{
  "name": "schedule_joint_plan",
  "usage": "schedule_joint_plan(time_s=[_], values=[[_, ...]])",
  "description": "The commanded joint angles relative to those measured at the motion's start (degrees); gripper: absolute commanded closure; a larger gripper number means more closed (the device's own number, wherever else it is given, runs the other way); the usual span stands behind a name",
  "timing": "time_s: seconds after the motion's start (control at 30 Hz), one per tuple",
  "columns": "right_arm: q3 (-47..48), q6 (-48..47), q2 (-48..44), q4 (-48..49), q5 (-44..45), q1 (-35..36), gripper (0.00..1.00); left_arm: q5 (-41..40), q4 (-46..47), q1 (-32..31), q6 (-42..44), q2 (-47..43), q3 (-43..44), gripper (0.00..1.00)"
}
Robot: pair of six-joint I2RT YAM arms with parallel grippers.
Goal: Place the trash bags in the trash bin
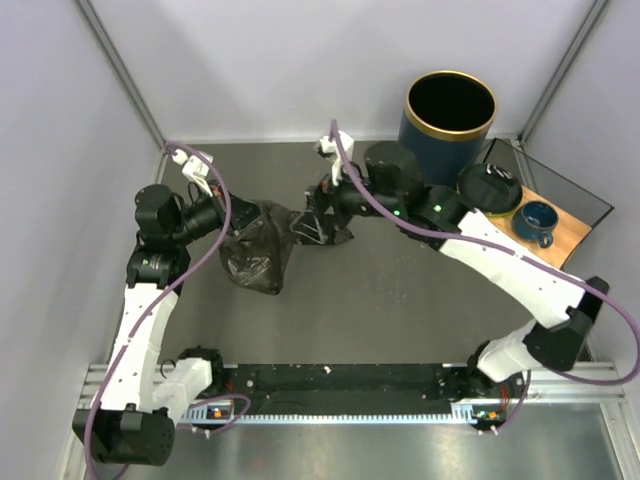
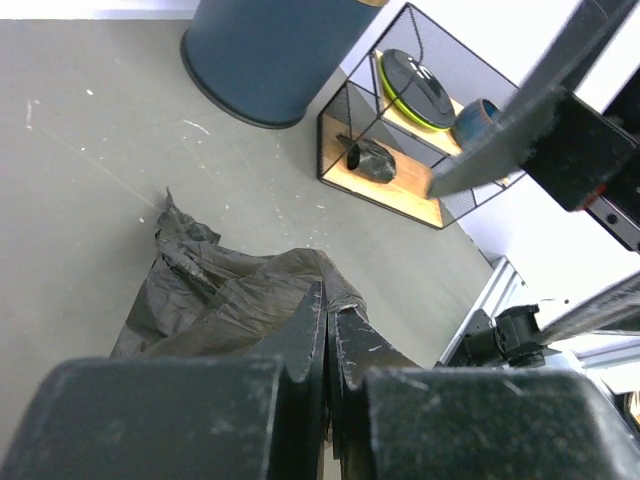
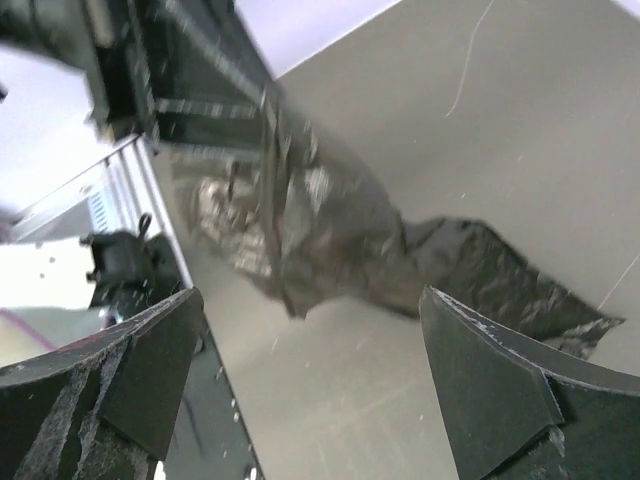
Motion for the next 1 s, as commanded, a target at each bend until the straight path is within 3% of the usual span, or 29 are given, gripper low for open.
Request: schedule_joint_plan(time_s=[0.0,0.27,0.33,0.37,0.47,0.5,0.57,0.6,0.63,0.67,0.73,0.77,0.97], values=[[8.2,1.2,7.7,-2.0,10.4,3.4,0.09,-1.0,1.1,-2.3,0.1,0.0,3.0,1.0],[11.1,-4.0,13.3,-2.2,16.1,6.2,0.07,0.6,-0.1,-4.3,1.4,0.4,4.3,1.0],[10.5,-5.2,13.3,-2.0,14.5,6.2,0.13,0.9,-0.6,-4.3,1.5,0.4,4.3,1.0],[10.2,-5.2,13.3,-2.2,13.0,6.2,0.22,1.2,-0.6,-4.4,1.6,0.5,4.2,1.0],[9.2,-5.7,12.2,-2.4,13.3,6.1,0.77,1.9,-0.7,-4.4,2.9,0.6,4.3,1.0],[9.0,-5.8,11.6,-2.6,13.4,5.6,1.0,0.6,-1.3,-4.4,3.7,0.6,4.7,1.0],[8.2,-5.2,9.7,-2.7,13.0,4.6,1.0,-2.5,-5.6,-3.9,8.3,1.0,7.7,0.9],[7.8,-4.9,9.0,-3.0,13.3,3.0,1.0,-5.7,-6.7,-3.1,8.7,1.2,8.6,0.78],[7.5,-3.6,8.2,-2.9,12.9,2.0,1.0,-5.1,-6.4,-2.3,9.5,1.4,9.0,0.54],[7.3,-2.8,7.0,-2.9,12.2,0.7,1.0,-4.6,-6.0,-0.7,9.3,1.2,9.2,0.43],[7.3,-1.0,5.9,-3.1,11.7,-3.0,1.0,-2.6,-2.4,1.0,5.9,-0.6,7.9,0.31],[7.0,-0.6,5.0,-3.0,11.1,-4.2,1.0,-1.3,-0.3,3.6,4.0,-1.7,5.3,0.18],[5.2,2.3,2.1,-2.8,12.5,-8.7,1.0,5.3,15.8,7.4,-11.6,-9.6,-7.7,0.1]])
